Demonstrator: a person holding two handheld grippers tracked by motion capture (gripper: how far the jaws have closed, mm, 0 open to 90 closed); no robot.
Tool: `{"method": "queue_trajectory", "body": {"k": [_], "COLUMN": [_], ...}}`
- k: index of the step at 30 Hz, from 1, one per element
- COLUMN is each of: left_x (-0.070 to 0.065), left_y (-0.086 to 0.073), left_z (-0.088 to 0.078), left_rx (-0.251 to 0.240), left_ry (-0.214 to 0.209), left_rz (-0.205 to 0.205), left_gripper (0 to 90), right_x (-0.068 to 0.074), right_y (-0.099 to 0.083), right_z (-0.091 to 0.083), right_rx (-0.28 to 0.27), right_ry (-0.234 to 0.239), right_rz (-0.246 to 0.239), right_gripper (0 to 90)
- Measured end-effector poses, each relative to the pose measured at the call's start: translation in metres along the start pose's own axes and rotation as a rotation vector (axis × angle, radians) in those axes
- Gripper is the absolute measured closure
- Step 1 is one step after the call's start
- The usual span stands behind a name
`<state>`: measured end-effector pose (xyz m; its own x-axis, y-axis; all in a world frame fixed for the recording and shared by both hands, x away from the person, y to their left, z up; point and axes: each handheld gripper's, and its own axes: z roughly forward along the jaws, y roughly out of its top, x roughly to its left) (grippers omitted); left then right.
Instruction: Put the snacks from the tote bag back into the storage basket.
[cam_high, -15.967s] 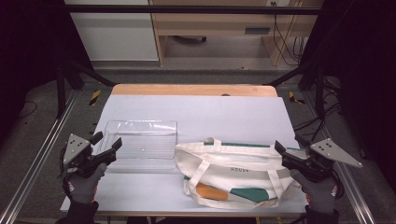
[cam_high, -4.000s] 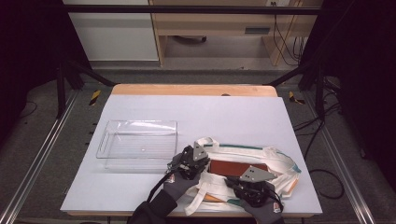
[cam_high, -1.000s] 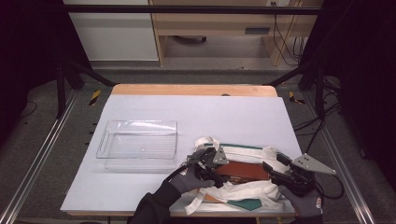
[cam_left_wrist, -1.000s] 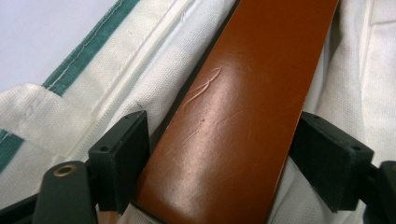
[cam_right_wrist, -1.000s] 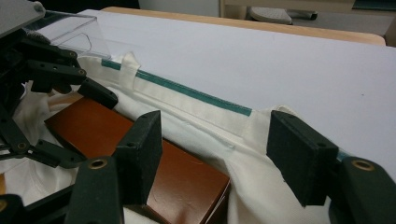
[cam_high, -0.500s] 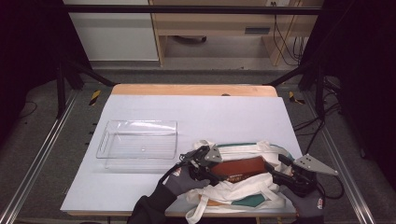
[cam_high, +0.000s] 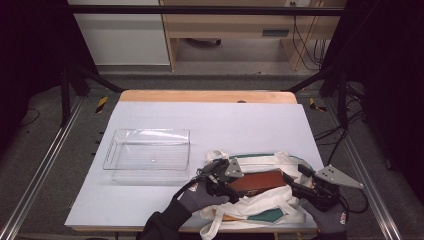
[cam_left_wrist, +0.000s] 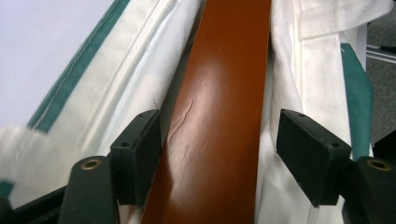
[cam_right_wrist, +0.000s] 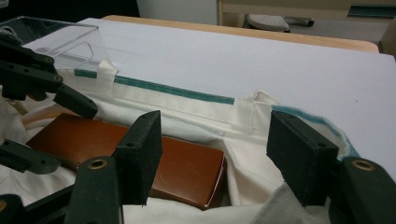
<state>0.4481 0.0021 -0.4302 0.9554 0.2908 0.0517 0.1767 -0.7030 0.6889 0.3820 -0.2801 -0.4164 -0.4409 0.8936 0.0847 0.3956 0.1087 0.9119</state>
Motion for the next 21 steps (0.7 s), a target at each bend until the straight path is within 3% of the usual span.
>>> {"method": "queue_trajectory", "body": {"k": [8,15,21], "left_x": [0.002,0.002,0.005], "left_y": [0.004,0.002,0.003], "left_z": [0.024,0.031,0.031], "left_rx": [0.061,0.062,0.065], "left_ry": [0.010,0.007,-0.028], "left_rz": [0.036,0.051,0.056], "left_gripper": [34.3,34.4,39.8], "right_x": [0.001,0.001,0.000], "right_y": [0.000,0.000,0.000], "right_z": [0.001,0.001,0.001], "right_rx": [0.001,0.002,0.001], "right_ry": [0.006,0.005,0.003], "right_rz": [-0.005,-0.004,-0.005], "right_gripper": [36.5,36.7,36.7]}}
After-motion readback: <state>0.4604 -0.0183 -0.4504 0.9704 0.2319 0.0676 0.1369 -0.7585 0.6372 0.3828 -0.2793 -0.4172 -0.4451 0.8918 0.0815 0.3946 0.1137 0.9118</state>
